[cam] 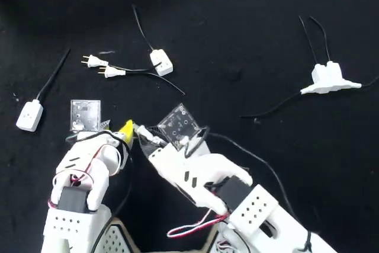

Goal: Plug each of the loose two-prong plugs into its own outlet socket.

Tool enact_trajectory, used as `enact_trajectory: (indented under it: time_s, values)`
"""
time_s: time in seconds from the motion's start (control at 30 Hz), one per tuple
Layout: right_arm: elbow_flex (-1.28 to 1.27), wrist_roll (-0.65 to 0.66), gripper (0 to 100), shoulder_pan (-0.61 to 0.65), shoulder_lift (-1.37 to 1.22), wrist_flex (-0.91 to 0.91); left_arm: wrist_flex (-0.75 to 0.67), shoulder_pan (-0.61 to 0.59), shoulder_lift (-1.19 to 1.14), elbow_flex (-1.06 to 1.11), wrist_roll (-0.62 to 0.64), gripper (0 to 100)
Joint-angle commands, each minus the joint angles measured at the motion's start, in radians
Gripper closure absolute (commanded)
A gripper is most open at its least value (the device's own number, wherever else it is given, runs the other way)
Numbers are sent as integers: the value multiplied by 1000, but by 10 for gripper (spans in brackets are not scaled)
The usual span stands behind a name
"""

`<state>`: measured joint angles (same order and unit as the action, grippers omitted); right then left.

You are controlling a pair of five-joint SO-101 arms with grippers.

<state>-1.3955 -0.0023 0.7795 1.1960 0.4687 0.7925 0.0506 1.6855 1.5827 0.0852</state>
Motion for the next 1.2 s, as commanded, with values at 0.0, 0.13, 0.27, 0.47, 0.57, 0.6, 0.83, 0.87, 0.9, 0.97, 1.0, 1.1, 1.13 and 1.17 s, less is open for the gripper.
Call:
enact_trajectory:
  time_s: [0.0, 0.13, 0.27, 0.47, 0.57, 0.6, 0.83, 0.87, 0.9, 0.97, 1.0, 1.1, 1.13, 1.17]
  values:
    - [53, -8, 988, -23, 30, -12, -8, 21, 6, -13, -9, 812]
    - [51, -8, 988, -23, 30, -14, -8, 19, 6, -13, -9, 812]
    - [51, -2, 988, -25, 28, -6, -8, 16, 6, -13, -9, 812]
    - [117, 0, 988, -121, 19, 138, -6, -39, 6, -21, -9, 812]
    - [200, 2, 988, -180, 18, 265, -6, -84, 6, -22, -9, 812]
    - [223, 11, 988, -187, 15, 295, -6, -87, 6, -21, -9, 812]
    - [372, 101, 988, -193, -208, 393, -6, -84, 5, -13, -9, 812]
    - [407, 103, 988, -193, -257, 410, -6, -84, 5, -13, -9, 812]
    - [449, 104, 988, -193, -311, 430, -6, -84, 3, -13, -9, 812]
    - [535, 98, 988, -193, -415, 476, -6, -84, 0, -13, -9, 810]
    - [579, 98, 988, -193, -466, 502, -6, -84, -2, -12, -9, 809]
    - [713, 98, 988, -195, -613, 585, -6, -79, -3, 1, -43, 809]
    - [756, 98, 988, -207, -656, 614, -5, -68, -3, 2, -58, 809]
    - [799, 97, 988, -221, -696, 638, -2, -56, -3, 2, -68, 810]
